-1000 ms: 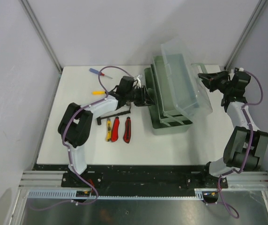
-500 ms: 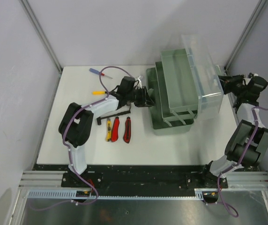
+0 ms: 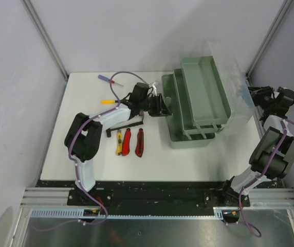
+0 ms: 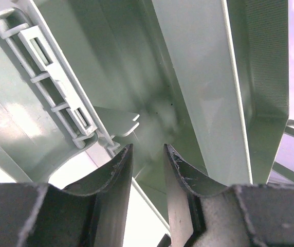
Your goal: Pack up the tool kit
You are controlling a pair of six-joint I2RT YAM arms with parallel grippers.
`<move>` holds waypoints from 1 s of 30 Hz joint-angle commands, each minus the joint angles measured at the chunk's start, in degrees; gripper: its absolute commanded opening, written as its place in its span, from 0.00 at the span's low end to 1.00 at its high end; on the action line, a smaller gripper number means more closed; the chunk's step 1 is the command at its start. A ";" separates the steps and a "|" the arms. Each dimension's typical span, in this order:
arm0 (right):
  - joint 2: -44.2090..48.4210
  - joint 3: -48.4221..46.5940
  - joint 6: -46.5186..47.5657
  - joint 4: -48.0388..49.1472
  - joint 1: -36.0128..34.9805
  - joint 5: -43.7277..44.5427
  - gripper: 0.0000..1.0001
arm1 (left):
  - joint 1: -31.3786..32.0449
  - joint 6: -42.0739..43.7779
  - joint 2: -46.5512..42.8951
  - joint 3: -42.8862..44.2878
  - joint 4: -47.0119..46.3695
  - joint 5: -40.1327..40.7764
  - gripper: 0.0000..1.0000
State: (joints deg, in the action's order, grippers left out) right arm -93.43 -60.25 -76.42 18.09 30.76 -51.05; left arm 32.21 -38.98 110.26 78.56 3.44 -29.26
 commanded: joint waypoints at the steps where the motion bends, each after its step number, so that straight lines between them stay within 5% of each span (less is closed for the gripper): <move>1: -0.85 2.34 -2.12 4.33 1.38 1.57 0.37 | -0.73 3.34 2.60 -0.59 8.69 3.25 0.38; 7: 0.63 2.70 0.08 4.17 1.48 3.70 0.62 | -0.75 3.55 2.68 0.08 8.92 2.91 0.39; 12: 3.16 2.39 2.08 4.10 1.58 5.65 0.72 | -0.74 3.64 2.67 0.68 8.89 2.66 0.41; 30: 21.55 0.54 22.04 -19.39 3.27 31.26 0.78 | -0.74 4.04 1.88 1.00 9.02 3.52 0.49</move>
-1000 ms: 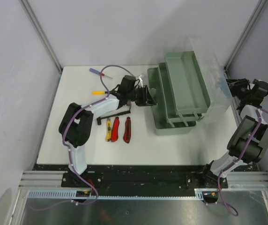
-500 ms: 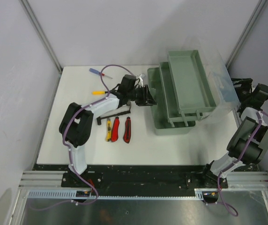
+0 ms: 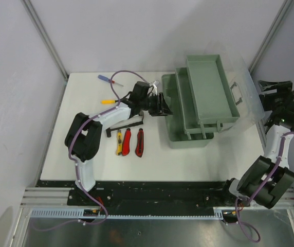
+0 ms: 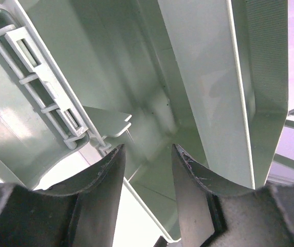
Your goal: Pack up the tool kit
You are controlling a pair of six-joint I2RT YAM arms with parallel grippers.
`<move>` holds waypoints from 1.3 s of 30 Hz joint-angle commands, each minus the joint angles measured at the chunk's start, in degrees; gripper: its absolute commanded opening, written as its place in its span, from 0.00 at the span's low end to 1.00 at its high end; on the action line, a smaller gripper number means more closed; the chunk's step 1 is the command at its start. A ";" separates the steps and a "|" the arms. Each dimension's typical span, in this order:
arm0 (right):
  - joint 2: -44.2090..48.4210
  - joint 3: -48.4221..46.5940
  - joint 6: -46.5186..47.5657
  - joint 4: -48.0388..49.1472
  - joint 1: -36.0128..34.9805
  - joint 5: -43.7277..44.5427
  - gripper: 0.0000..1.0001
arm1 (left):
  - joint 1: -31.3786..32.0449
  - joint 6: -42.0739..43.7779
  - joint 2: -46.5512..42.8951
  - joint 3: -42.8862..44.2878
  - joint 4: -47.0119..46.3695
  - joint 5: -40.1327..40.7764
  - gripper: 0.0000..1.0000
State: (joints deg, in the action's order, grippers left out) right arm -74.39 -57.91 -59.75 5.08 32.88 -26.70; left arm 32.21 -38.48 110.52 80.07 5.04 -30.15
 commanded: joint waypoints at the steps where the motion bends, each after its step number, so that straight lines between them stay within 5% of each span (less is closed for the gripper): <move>1: 3.12 -1.78 5.88 -7.10 1.49 7.71 0.78 | -0.74 3.56 1.53 -0.47 7.43 4.50 0.49; 13: 9.34 -13.46 19.12 -16.39 -0.48 13.29 0.78 | -0.80 4.77 -1.09 1.20 7.98 5.93 0.54; 26: 6.24 -18.40 29.25 -25.75 -4.36 6.54 0.79 | -0.79 5.79 -0.29 1.44 8.58 6.33 0.57; 29: 6.14 -19.68 32.92 -28.22 -7.15 8.28 0.81 | -0.81 7.09 -1.31 2.86 8.68 6.84 0.65; 33: 7.15 -21.12 36.68 -31.11 -10.11 10.79 0.95 | -1.08 9.04 -3.32 6.36 8.96 8.41 0.94; 39: 9.51 -21.32 40.38 -34.66 -12.50 10.54 0.99 | -4.33 9.69 -7.81 10.65 9.90 8.37 0.99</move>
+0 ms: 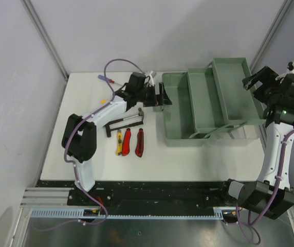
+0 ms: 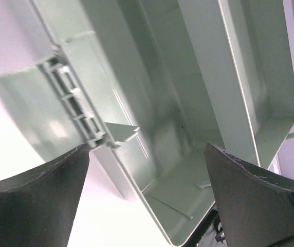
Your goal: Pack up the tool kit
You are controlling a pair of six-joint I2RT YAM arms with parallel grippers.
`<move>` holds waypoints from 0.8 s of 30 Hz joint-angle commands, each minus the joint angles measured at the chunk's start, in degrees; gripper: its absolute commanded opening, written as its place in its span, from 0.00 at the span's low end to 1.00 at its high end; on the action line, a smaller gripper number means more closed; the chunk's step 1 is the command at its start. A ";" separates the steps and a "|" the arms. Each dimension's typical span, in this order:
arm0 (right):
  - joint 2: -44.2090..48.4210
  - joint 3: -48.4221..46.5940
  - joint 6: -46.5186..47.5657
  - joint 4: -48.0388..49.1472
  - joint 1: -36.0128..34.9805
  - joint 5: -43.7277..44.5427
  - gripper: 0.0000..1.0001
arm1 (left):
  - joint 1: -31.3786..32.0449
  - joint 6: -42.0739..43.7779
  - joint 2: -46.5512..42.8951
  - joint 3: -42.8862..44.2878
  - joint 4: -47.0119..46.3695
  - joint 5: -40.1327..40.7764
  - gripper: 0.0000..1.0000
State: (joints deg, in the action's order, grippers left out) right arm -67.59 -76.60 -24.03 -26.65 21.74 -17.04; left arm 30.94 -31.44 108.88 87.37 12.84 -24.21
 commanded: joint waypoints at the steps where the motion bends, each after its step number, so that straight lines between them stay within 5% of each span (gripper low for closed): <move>1: 3.34 -2.61 5.25 -3.47 -1.88 1.44 0.99 | -3.99 2.59 -7.47 3.29 2.10 1.98 0.99; 10: 8.08 -3.88 10.61 -3.34 -8.97 3.31 0.97 | -17.86 2.29 -21.63 -3.81 2.49 0.82 1.00; 15: 5.74 -6.54 16.87 -5.43 -26.82 10.03 0.95 | -27.11 6.20 -28.49 -10.01 5.64 2.84 0.99; 20: -0.24 -8.26 18.17 -4.83 -49.19 24.07 0.92 | -28.47 12.76 -32.46 -14.18 9.38 11.72 1.00; 24: -6.68 -8.32 12.47 -1.02 -58.40 25.20 0.88 | -28.48 14.22 -33.02 -18.40 10.47 14.69 0.99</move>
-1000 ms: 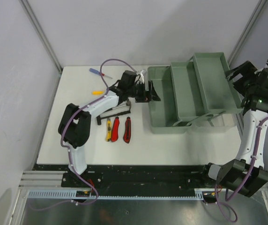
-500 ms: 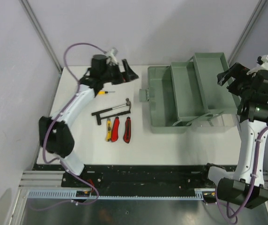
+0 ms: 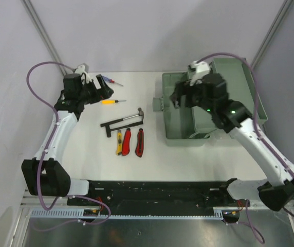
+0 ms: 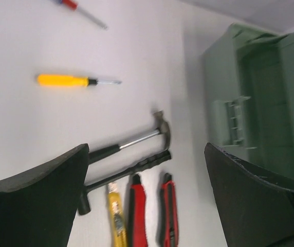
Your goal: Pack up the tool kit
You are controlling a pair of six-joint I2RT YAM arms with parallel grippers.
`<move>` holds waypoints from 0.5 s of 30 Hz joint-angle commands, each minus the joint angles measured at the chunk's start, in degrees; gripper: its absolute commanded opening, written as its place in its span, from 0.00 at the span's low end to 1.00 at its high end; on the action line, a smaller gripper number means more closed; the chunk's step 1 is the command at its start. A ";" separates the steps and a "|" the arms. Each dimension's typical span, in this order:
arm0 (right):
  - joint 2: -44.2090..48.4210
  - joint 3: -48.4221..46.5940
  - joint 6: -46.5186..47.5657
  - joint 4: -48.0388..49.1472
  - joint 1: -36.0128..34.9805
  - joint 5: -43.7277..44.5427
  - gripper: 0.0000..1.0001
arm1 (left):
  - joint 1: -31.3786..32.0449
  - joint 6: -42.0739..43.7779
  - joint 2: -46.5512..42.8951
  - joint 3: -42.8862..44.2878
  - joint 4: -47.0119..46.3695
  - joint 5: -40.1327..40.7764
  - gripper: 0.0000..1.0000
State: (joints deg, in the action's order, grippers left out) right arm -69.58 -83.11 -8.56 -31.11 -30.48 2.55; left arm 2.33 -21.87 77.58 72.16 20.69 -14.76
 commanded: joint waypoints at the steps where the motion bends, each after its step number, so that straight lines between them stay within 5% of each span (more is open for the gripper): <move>1: -6.67 -1.84 -4.39 4.45 -7.67 4.96 0.86 | 0.09 4.42 -1.59 -4.05 2.66 5.39 0.99; 7: -21.96 -5.58 -0.97 6.37 -16.30 2.81 0.81 | 0.10 3.94 -0.25 -6.71 2.76 7.41 0.99; 15: -38.18 -16.18 4.07 2.47 -17.37 -1.47 0.73 | 2.66 11.70 10.19 -4.03 2.75 8.52 0.90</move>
State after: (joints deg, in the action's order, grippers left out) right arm -105.95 -94.43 -6.76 -27.99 -48.31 2.92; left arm 2.52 -17.80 81.56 65.28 24.12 -8.40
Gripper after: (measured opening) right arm 0.740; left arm 0.923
